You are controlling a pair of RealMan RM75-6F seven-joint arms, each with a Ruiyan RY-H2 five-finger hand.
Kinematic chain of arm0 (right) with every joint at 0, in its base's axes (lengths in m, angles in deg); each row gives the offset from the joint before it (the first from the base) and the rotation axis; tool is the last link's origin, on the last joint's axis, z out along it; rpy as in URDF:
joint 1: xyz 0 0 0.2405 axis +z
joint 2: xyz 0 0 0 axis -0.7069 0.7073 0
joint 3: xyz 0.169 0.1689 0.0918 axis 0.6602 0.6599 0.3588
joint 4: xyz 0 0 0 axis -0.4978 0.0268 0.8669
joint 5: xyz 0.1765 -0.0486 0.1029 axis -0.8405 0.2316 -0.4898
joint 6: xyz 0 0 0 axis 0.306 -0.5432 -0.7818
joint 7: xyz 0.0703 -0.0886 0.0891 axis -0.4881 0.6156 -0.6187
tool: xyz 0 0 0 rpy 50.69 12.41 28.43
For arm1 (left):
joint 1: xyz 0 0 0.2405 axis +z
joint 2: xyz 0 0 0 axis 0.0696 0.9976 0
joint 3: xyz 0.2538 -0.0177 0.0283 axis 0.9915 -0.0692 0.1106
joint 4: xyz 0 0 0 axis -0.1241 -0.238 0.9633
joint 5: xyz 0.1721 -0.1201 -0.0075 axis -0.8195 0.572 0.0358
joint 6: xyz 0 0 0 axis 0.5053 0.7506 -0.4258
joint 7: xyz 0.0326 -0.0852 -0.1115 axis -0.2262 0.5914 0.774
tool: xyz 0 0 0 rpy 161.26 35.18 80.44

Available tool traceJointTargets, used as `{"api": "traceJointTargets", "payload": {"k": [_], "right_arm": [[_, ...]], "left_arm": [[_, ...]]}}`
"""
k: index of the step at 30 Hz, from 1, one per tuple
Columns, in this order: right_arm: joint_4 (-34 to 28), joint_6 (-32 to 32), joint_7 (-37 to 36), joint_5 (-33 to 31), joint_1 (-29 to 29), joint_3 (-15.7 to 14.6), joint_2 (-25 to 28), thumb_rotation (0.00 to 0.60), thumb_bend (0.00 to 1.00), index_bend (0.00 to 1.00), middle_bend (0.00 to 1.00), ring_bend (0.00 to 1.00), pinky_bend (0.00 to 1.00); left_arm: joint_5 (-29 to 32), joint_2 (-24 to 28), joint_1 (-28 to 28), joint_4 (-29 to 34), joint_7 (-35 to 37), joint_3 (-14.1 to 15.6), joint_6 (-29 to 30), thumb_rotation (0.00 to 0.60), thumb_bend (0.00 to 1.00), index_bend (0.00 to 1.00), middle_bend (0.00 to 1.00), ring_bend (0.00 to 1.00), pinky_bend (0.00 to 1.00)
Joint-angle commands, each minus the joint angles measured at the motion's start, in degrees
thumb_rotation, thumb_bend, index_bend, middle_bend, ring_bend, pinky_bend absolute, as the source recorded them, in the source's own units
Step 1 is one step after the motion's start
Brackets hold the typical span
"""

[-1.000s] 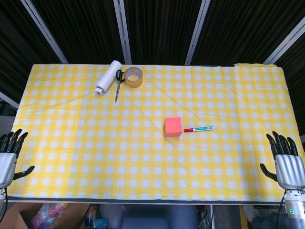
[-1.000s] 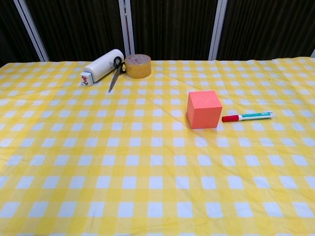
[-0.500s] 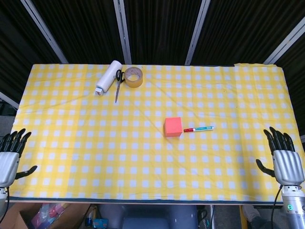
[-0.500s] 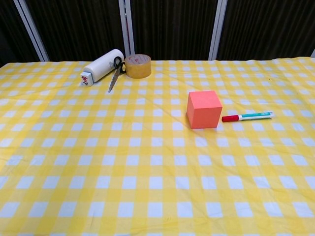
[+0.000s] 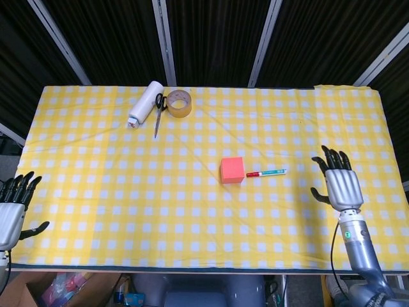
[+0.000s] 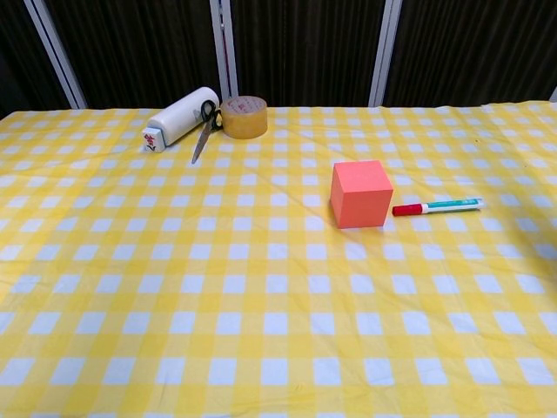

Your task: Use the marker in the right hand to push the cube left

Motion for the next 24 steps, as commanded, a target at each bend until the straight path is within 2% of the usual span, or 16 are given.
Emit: {"api": "traceJointTargets", "payload": {"k": [1, 5, 12, 24], "right_arm": [[3.8, 4.1, 3.8, -4.1, 4.4, 1.8, -4.3, 0.6, 0.33, 0.26, 0.01, 0.0, 0.0], [9.1, 7.8, 6.8, -8.9, 8.9, 3.0, -9.0, 0.6, 0.33, 0.29, 0.03, 0.0, 0.0], [16.4, 11.1, 7.9, -12.9, 13.5, 3.6, -15.2, 0.6, 0.33, 0.31, 0.04, 0.0, 0.0], [25.4, 14.3, 7.5, -16.2, 17.1, 3.1, -20.7, 0.6, 0.33, 0.37, 0.07, 0.0, 0.0]], "left_arm": [[0.7, 0.4, -0.2, 0.3, 0.4, 0.0, -1.0, 0.6, 0.0, 0.0, 0.0, 0.0, 0.0], [0.9, 1.0, -0.6, 0.7, 0.2, 0.1, -1.7, 0.6, 0.0, 0.0, 0.0, 0.0, 0.0], [0.1, 1.4, -0.7, 0.5, 1.0, 0.2, -1.4, 0.6, 0.0, 0.0, 0.0, 0.0, 0.0], [0.1, 2.2, -0.8, 0.9, 2.8, 0.6, -2.1, 0.6, 0.0, 0.0, 0.0, 0.0, 0.0]]}}
